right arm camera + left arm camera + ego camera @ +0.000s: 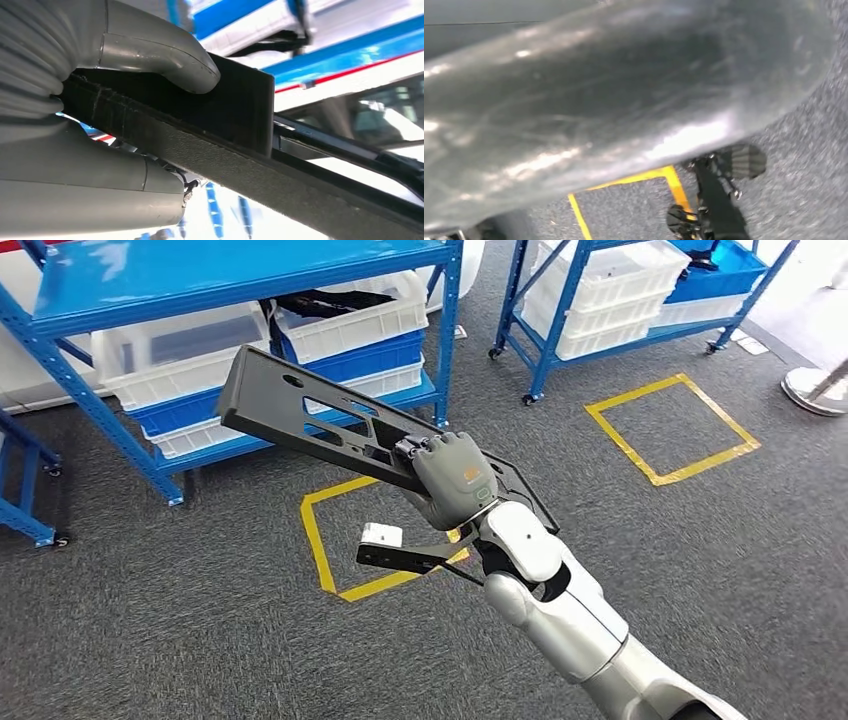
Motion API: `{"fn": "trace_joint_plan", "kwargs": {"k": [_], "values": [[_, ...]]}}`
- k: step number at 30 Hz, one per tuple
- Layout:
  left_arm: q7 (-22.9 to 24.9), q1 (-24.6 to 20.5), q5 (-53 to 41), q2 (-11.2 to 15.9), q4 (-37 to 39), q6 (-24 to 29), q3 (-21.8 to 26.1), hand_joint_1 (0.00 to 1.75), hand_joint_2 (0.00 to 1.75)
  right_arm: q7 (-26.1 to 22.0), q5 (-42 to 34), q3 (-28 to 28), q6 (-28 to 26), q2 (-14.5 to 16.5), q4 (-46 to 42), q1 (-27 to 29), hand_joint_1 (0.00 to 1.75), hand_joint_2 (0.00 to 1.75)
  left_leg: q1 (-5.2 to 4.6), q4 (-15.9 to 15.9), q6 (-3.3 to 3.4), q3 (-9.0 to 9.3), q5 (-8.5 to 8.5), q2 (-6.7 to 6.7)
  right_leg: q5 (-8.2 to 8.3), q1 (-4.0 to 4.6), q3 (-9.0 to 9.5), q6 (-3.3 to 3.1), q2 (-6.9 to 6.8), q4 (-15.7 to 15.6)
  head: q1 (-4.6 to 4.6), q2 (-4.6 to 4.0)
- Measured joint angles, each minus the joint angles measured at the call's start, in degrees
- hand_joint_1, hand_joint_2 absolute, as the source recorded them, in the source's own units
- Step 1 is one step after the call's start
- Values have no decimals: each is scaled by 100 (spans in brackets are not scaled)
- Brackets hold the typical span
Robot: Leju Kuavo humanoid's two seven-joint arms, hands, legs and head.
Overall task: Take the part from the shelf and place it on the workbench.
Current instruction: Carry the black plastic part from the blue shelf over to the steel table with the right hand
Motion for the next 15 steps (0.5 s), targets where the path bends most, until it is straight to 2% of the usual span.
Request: {"fn": "trace_joint_plan", "kwargs": {"k": [1, 2, 3, 4, 5, 6, 7, 8, 9, 10, 11, 12, 13, 14, 15], "values": [[0, -3, 1, -4, -1, 0, 0, 0, 0, 0, -1, -1, 0, -1, 2, -1, 175, 175, 30, 3, -45, -63, 53, 69, 144, -40, 228, 111, -56, -253, -1, 0], [0, -4, 1, 5, -5, 2, 0, 0, 0, 0, -1, -1, 0, 2, 3, -7, 175, 175, 44, 8, -99, -114, 101, 129, 220, -72, 545, 193, -183, -660, 9, 0], [0, -4, 1, 7, -7, 1, -1, 0, 0, 0, -1, -1, 0, 10, 3, -15, 175, 175, 52, 11, -156, -153, 151, 185, 213, -62, 865, 214, -300, -1110, 18, 0], [0, -4, 1, 14, -10, 1, 0, 0, 0, 0, -1, -2, 0, 19, 3, -24, 175, 175, 45, 5, -210, -176, 207, 240, 167, -46, 1087, 182, -399, -1459, 23, 0], [1, -4, 1, 22, -12, 2, 0, 0, 0, 0, -2, -3, 0, 25, 3, -31, 175, 175, 36, -7, -250, -188, 266, 293, 109, -18, 1192, 116, -448, -1676, 25, 0], [2, -5, 2, 18, -9, 2, 0, 0, 0, 0, -3, -3, 2, 26, 4, -29, 175, 175, 40, -32, -283, -192, 326, 353, 97, 14, 1169, 32, -410, -1741, 18, 0], [4, -5, 5, 18, -7, 4, 2, 0, 0, 0, -4, -3, 5, 21, 7, -21, 175, 175, 51, -54, -314, -200, 361, 379, 137, 7, 1100, -49, -361, -1720, 9, 0], [8, -3, 9, 16, -4, 4, 7, 0, 0, 0, -8, -2, 9, 16, 9, -13, 175, 175, 73, -30, -334, -219, 293, 323, 185, -1, 1040, -126, -307, -1710, 2, 0], [11, 6, 13, 13, -1, 3, 14, 0, 0, 1, -10, -1, 14, 15, 12, -6, 175, 175, 89, 85, -343, -257, 101, 202, 243, -7, 987, -211, -252, -1701, -4, 0], [16, 18, 17, 10, 2, 3, 22, 0, 0, 1, -14, 0, 18, 22, 13, -5, 175, 175, 92, 336, -337, -320, -198, 27, 306, -6, 935, -296, -196, -1700, -14, 0], [21, 29, 20, 12, 2, 4, 30, 0, 0, 2, -18, 3, 21, 29, 13, -6, 175, 175, 80, 701, -314, -396, -544, -146, 366, 12, 868, -359, -136, -1696, -24, 0], [25, 38, 23, 12, 2, 4, 36, 0, 0, 2, -20, 9, 23, 36, 16, -5, 175, 175, 56, 1120, -288, -471, -833, -259, 428, 44, 801, -408, -70, -1691, -28, 0], [27, 41, 25, 14, 2, 7, 39, 0, 0, 1, -21, 16, 25, 39, 21, -4, 175, 175, 30, 1475, -263, -509, -999, -322, 486, 78, 729, -434, 1, -1686, -33, 0], [28, 40, 26, 15, 2, 8, 42, 0, 0, 1, -21, 23, 27, 39, 26, -3, 175, 175, 8, 1662, -233, -471, -1026, -351, 545, 108, 653, -443, 78, -1676, -33, 0], [28, 39, 28, 17, 2, 10, 43, 0, 0, 0, -22, 28, 28, 38, 32, -4, 175, 175, -8, 1652, -200, -345, -952, -368, 601, 129, 574, -444, 156, -1661, -31, 0]]}}
